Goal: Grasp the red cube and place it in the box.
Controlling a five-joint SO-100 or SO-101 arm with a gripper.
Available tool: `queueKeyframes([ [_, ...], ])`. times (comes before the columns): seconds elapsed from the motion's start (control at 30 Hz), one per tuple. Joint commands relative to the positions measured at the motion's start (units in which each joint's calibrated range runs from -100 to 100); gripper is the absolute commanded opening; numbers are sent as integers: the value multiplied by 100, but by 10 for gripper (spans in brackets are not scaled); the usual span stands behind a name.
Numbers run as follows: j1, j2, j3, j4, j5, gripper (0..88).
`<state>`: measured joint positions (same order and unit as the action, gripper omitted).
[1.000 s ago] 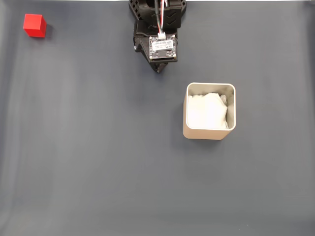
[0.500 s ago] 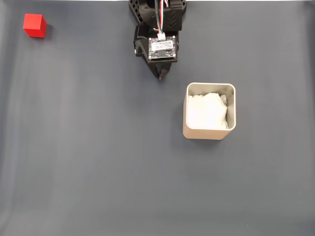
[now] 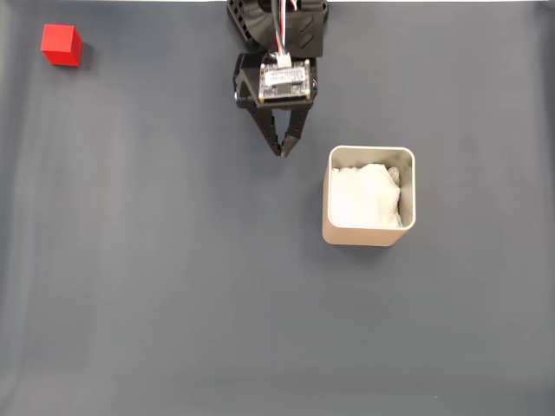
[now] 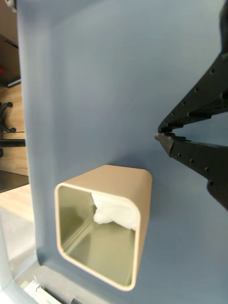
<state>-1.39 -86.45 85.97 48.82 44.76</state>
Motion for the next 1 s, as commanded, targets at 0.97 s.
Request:
queueKeyframes([
  [0.97,3117,4590,-5790,1302,405,2],
])
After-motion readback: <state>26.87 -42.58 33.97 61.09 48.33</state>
